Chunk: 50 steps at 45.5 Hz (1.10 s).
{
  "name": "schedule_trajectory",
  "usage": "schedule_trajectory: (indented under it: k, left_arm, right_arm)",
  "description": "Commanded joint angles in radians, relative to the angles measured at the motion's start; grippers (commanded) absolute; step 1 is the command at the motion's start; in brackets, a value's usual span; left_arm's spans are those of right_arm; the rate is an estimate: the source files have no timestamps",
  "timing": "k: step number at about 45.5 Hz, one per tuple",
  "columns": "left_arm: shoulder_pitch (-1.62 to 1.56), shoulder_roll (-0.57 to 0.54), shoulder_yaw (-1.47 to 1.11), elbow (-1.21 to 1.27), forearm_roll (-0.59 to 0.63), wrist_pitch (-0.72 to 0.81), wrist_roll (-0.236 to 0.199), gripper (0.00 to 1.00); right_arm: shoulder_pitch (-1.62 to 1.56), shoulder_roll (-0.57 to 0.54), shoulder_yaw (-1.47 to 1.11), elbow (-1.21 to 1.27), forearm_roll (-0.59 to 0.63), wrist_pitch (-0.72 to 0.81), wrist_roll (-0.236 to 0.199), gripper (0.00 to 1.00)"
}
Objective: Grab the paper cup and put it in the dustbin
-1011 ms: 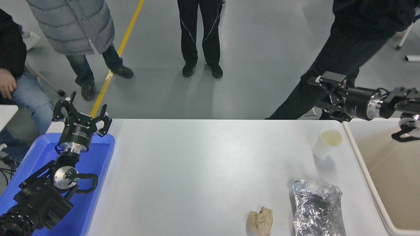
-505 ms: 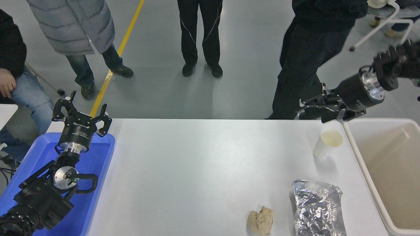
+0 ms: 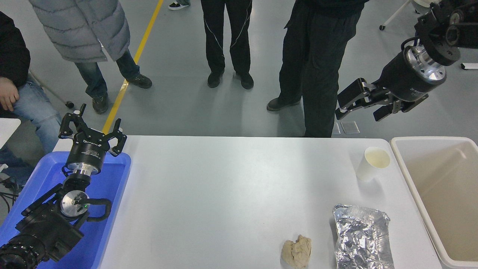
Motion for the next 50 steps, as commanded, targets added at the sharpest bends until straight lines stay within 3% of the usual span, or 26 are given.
schedule_trajectory:
  k: [1, 19, 39, 45, 50]
  left_arm:
    - [0.0, 0.0, 0.0, 0.0, 0.001, 0.0, 0.0, 0.98]
    - [0.0, 0.0, 0.0, -0.001, 0.0, 0.0, 0.0, 0.98]
    - [0.0, 0.0, 0.0, -0.001, 0.001, 0.0, 0.001, 0.98]
    - [0.0, 0.0, 0.0, 0.0, 0.001, 0.0, 0.0, 0.98]
    - [0.0, 0.0, 0.0, 0.0, 0.001, 0.0, 0.0, 0.98]
  right_arm:
    - [0.075, -0.006, -0.037, 0.024, 0.039, 0.004, -0.007, 1.0]
    - [0.081, -0.02, -0.002, 0.024, 0.259, 0.004, -0.004, 1.0]
    - [0.073, -0.012, -0.059, 0.025, 0.257, 0.004, -0.007, 1.0]
    - [0.02, -0.004, -0.059, 0.022, 0.203, 0.004, -0.042, 1.0]
    - [-0.054, 0.006, -0.048, 0.019, 0.168, 0.004, -0.143, 1.0]
